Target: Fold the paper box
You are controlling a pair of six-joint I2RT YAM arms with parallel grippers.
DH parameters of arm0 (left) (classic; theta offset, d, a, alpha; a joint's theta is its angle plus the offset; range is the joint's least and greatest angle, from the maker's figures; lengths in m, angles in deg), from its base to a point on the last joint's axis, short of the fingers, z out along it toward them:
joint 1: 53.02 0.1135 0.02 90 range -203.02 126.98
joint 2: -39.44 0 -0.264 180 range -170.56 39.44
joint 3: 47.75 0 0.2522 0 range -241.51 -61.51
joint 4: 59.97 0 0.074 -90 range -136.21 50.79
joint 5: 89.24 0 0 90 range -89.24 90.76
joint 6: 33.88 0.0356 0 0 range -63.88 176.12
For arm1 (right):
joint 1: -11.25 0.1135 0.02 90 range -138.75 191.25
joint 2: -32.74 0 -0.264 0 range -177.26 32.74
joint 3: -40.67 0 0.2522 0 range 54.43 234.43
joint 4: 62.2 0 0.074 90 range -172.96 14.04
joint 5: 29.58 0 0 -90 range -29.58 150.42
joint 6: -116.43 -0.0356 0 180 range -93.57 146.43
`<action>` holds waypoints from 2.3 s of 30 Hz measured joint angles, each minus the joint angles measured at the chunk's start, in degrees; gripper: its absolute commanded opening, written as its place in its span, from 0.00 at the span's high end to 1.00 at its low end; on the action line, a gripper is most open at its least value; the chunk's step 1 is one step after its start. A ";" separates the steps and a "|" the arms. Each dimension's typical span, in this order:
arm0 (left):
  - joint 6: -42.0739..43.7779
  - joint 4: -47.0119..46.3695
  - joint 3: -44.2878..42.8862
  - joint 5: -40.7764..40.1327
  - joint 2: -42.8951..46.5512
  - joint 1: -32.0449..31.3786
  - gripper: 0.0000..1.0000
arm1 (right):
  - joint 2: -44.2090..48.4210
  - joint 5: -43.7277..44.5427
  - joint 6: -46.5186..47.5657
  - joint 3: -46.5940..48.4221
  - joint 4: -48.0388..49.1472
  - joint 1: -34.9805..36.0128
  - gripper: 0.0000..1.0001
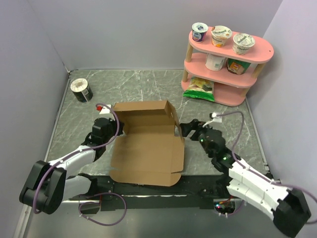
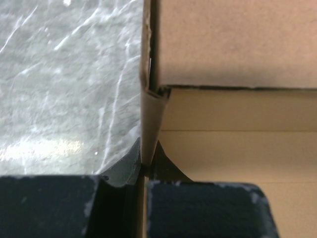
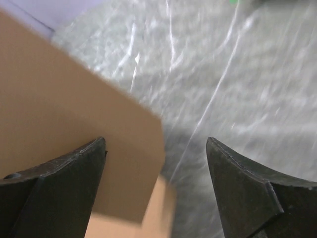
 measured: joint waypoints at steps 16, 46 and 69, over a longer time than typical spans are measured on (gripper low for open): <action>2.16 -3.39 1.05 6.19 1.29 0.39 0.99 | -5.70 -36.70 20.26 5.20 6.16 -12.09 0.05; 1.90 -3.85 1.53 4.74 -0.20 1.88 0.99 | -11.34 -37.92 19.32 4.07 20.11 -2.25 0.04; 3.41 -3.91 1.88 7.26 0.24 1.11 0.99 | -11.28 -21.35 22.27 4.81 15.34 8.63 0.00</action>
